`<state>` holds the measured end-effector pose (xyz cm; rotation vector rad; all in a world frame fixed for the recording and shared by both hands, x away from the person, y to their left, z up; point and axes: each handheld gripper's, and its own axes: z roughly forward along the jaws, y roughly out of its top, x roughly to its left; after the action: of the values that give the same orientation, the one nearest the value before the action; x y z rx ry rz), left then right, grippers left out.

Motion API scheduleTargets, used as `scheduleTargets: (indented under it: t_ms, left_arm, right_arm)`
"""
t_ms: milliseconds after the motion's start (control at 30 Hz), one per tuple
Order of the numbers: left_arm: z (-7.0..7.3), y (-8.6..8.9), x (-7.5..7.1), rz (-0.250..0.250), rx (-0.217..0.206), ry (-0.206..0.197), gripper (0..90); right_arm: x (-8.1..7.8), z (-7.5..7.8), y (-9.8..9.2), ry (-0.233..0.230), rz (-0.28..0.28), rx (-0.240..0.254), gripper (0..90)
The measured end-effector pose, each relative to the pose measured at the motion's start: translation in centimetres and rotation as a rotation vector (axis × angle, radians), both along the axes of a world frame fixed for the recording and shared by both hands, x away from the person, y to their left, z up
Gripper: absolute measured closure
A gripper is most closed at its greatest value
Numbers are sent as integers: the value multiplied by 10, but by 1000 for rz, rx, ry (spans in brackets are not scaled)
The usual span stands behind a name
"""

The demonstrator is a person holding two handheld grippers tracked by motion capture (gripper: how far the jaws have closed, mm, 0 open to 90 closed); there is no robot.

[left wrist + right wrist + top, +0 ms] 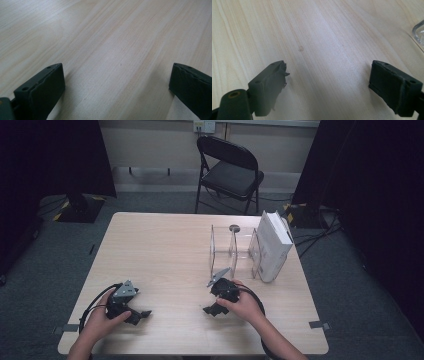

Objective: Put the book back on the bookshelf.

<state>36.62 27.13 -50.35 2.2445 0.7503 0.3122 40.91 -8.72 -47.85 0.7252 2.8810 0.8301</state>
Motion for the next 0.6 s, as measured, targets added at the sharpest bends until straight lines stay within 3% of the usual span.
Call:
scheduleTargets:
  t_ms: [233,600]
  left_arm:
    - [0,0,0,0,0,0,0]
    - [0,0,0,0,0,0,0]
  right_arm:
    - [-9,-6,-2,-93,24,16,122]
    - [-12,-10,-7,-121,8,69,120]
